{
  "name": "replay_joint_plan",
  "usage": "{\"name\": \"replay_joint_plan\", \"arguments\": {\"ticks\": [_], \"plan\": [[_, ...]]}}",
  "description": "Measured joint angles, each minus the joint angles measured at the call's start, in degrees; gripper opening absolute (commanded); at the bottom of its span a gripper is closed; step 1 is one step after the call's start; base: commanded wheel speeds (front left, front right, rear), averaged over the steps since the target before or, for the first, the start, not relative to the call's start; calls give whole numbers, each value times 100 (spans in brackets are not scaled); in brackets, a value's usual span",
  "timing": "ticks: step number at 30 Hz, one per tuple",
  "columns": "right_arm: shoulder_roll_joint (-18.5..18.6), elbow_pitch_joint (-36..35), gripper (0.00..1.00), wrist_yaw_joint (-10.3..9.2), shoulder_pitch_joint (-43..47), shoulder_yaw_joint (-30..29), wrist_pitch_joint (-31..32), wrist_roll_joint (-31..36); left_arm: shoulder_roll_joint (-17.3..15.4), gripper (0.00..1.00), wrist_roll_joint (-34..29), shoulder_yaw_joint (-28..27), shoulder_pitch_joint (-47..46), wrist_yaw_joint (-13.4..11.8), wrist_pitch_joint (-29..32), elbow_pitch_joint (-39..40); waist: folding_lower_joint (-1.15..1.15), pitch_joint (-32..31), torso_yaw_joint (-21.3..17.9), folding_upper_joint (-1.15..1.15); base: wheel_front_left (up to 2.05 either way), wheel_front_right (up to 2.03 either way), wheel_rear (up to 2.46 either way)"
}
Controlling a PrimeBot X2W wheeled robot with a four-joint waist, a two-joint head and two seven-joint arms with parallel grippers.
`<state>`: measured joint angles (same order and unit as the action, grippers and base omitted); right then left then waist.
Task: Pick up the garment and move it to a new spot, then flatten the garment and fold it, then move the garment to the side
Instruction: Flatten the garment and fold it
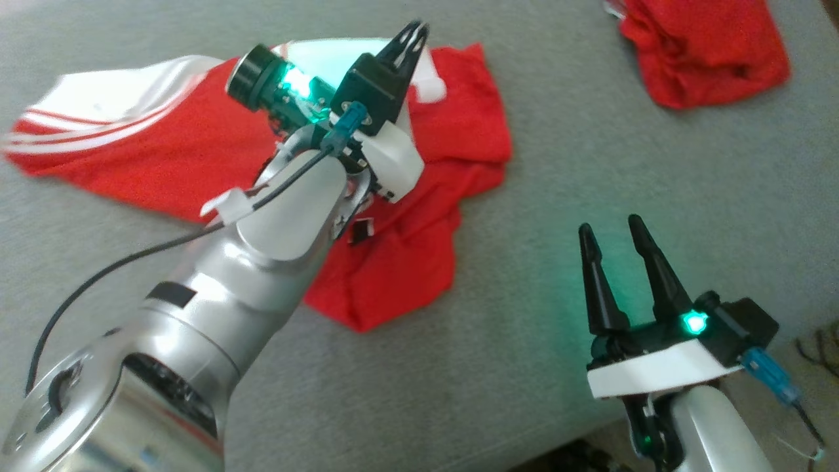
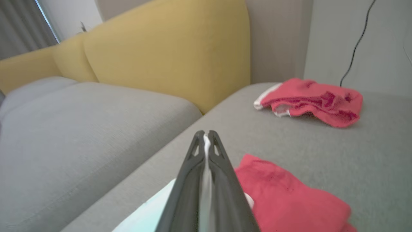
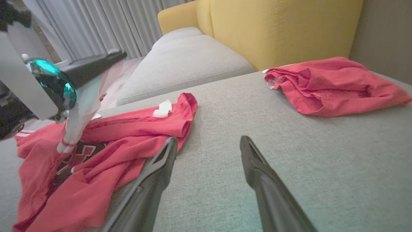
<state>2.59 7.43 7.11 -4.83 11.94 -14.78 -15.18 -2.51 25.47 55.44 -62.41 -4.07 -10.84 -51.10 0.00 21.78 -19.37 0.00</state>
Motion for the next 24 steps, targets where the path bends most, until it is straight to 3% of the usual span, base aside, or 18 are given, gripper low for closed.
{"name": "replay_joint_plan", "arguments": {"ticks": [5, 12, 15, 24], "plan": [[-1, 121, 100, 0, 312, -219, 0, 65, -152, 0, 197, -435, 35, -147, -346, 670, -1, -321, 533, 0, 0, 0, 0], [1, 342, 100, 0, 478, -400, 1, 70, -1377, 0, 160, -1562, 852, -365, -393, 2753, -1, -745, 1352, 0, 0, 0, 0], [-1, 544, 100, 0, 503, -241, 1, 36, -1722, 0, 127, -1993, 1584, -533, -393, 3345, -1, -885, 1659, 0, 0, 0, 0], [26, 1036, 100, 0, 532, 89, 1, -110, -2089, 0, -205, -3094, 2546, -751, -393, 4288, -1, -1092, 2200, 0, 0, 0, 0]]}}
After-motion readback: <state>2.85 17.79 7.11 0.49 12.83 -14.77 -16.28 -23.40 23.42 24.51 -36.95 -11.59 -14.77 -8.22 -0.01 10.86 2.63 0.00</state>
